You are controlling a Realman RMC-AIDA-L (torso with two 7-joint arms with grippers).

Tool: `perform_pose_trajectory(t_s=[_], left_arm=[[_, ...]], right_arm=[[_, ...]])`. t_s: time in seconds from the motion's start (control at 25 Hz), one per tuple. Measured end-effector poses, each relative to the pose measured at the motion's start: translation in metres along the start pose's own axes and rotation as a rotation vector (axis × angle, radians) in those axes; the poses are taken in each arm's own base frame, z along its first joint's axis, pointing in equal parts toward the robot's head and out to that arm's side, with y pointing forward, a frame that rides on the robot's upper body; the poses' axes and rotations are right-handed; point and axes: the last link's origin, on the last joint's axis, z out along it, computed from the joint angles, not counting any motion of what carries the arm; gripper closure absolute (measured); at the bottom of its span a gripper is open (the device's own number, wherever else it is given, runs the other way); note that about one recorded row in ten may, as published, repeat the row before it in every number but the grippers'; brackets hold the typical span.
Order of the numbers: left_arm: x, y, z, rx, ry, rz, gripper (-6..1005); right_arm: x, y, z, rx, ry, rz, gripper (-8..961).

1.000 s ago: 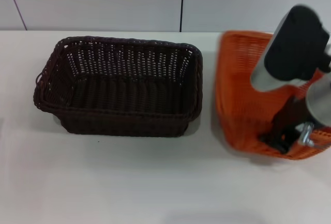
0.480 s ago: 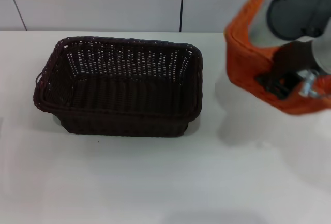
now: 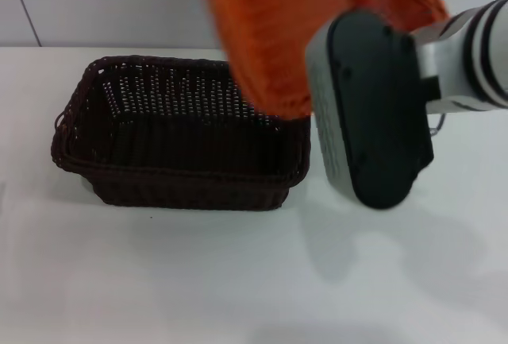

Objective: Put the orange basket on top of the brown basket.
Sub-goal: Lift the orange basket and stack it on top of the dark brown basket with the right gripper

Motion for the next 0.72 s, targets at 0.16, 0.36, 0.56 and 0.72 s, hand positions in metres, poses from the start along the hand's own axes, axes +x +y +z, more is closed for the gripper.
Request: perform_pose_trajectory(t_s=[0.16,0.36,0.56,0.72], left_arm=[[-0.002,0.005,-0.002,-0.013,-0.006,-0.006,206],[-0.002,0.010,-0.002,-0.023,-0.006,-0.017,206],[-0.002,0.014,-0.003,-0.038,-0.009,-0.050,206],[-0.002,0.018,-0.003,-0.050,-0.008,-0.053,206]], right_arm=[[-0.004,0.005,0.006,0.029,-0.030,-0.258,815],[-0.001,0.016,0.016,0.010,-0.029,-0.417,815],[0.005,0.034,0.039,0.006,-0.036,-0.550,815],[0.007,0.036,0.049,0.008,-0.034,-0.566,815]])
